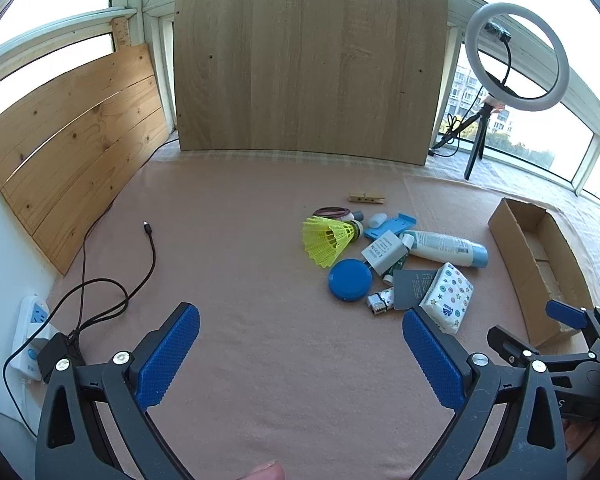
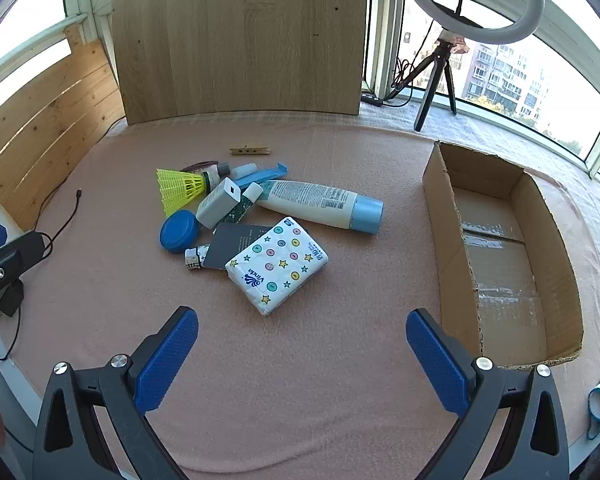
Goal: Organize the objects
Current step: 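Move the right tool toward the Vinda tissue pack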
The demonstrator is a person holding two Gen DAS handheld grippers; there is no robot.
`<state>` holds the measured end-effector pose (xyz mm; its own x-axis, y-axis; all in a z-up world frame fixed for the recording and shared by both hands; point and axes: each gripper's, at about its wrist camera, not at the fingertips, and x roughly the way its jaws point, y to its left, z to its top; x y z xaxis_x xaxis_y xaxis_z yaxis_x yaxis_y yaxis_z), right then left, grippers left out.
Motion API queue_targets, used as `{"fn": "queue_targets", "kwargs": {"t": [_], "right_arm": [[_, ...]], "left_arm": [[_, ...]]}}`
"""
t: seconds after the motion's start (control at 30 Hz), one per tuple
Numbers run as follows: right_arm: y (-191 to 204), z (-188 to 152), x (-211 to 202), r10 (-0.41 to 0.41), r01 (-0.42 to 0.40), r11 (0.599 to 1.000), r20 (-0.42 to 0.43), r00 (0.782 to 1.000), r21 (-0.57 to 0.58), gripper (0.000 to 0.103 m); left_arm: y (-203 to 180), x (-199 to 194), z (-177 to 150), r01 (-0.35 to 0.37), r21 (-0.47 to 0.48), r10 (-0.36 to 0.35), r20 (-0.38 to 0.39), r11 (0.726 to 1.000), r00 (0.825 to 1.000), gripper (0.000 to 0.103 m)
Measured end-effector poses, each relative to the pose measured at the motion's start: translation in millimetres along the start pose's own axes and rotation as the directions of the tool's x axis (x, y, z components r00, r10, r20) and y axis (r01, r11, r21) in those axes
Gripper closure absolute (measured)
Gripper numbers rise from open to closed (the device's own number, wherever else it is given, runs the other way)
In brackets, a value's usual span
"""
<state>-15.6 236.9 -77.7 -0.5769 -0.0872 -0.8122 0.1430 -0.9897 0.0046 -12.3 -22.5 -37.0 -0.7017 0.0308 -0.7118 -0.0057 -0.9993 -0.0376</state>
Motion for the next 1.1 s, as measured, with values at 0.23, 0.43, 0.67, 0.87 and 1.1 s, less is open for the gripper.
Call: {"fn": "queue_targets", "kwargs": {"t": [0.23, 0.43, 0.67, 0.87, 1.1], "right_arm": [[14, 16, 7, 0.002, -0.001, 0.999, -0.034, 0.999, 0.034, 0.001], [37, 21, 12, -0.015, 0.014, 1.0, -0.052, 0.999, -0.02, 0.001], [45, 20, 3, -0.025, 0.022, 0.998, -0.04, 0.999, -0.065, 0.001], [40, 19, -6, -0.013, 0.013, 0.999, -0.008, 1.0, -0.036, 0.001], [31, 12, -5, -0.006, 0.006, 1.0, -0.017, 1.0, -0.004, 0.001]], "left_arm": [[26, 15, -10, 0.007, -0.054, -0.009, -0.049, 0.999, 0.999, 0.0], [38, 12, -15, 0.004, -0.081, -0.01, -0.079, 0.997, 0.997, 0.0], [32, 8, -12, 0.001, -0.072, -0.01, -0.12, 0.997, 0.993, 0.0], [24, -4, -4, 0.01, -0.051, -0.015, -0.103, 0.999, 0.995, 0.0], [23, -20, 9, 0.028, -0.058, -0.032, -0.065, 0.998, 0.997, 0.0]]}}
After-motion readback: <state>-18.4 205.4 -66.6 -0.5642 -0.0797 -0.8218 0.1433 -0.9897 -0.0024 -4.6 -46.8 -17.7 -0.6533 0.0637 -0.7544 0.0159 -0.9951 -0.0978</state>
